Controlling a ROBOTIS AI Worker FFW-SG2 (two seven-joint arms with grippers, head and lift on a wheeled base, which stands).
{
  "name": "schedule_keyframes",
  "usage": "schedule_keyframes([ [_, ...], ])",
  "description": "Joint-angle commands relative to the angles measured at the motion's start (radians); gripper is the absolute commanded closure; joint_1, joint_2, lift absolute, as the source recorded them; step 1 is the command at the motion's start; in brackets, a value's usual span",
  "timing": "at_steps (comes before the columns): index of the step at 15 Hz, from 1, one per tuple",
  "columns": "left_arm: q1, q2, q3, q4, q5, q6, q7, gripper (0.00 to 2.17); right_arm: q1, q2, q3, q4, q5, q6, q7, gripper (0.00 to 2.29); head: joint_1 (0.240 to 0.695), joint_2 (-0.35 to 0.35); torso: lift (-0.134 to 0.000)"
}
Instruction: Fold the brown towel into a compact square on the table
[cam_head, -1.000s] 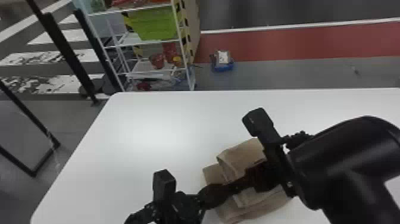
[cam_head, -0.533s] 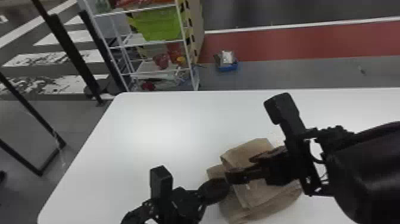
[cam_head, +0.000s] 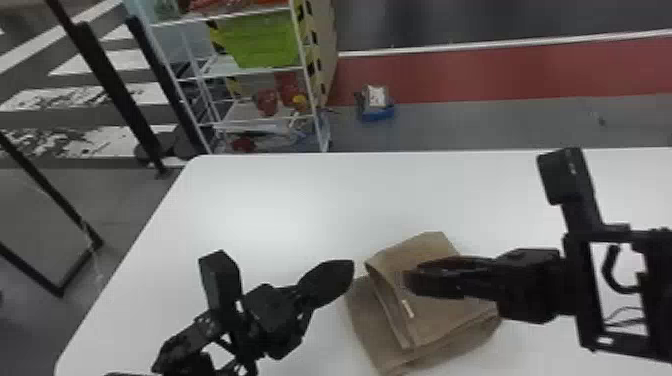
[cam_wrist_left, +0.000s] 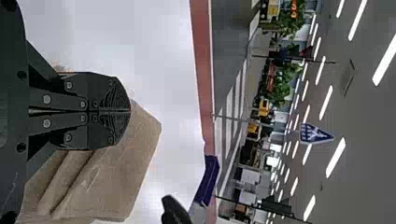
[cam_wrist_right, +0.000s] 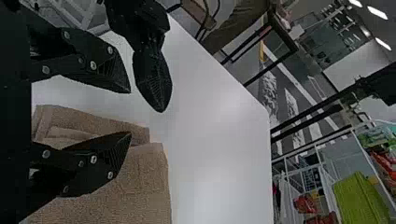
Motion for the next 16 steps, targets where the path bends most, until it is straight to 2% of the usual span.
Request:
schedule_keyframes([
  [1,-0.026,-0.001,0.029,0.03,0.028,-0.005,-0.004,1.94,0.075,0.001,-0.082,-0.039,-0.01,0.008,0.04,1.95,0.695,0.221,-0.124],
  [3,-0.049,-0.001,0.057,0.078,0.06,-0.036,-0.014,1.94,0.141,0.001,-0.149,-0.039,-0.016,0.008,0.075,1.95,0.695,0.214,-0.124],
  [5,-0.061,-0.002,0.075,0.113,0.075,-0.091,-0.017,1.94,0.223,0.001,-0.203,-0.01,-0.005,-0.018,0.073,1.95,0.695,0.202,-0.124],
  [9,-0.066,-0.001,0.086,0.128,0.081,-0.116,-0.021,1.94,0.288,0.001,-0.307,0.064,-0.01,-0.239,0.058,1.95,0.695,0.158,-0.124],
  [16,-0.049,-0.002,0.109,0.122,0.08,-0.14,-0.04,1.94,0.217,0.001,-0.324,0.2,0.01,-0.325,0.027,1.95,0.695,0.101,-0.124],
])
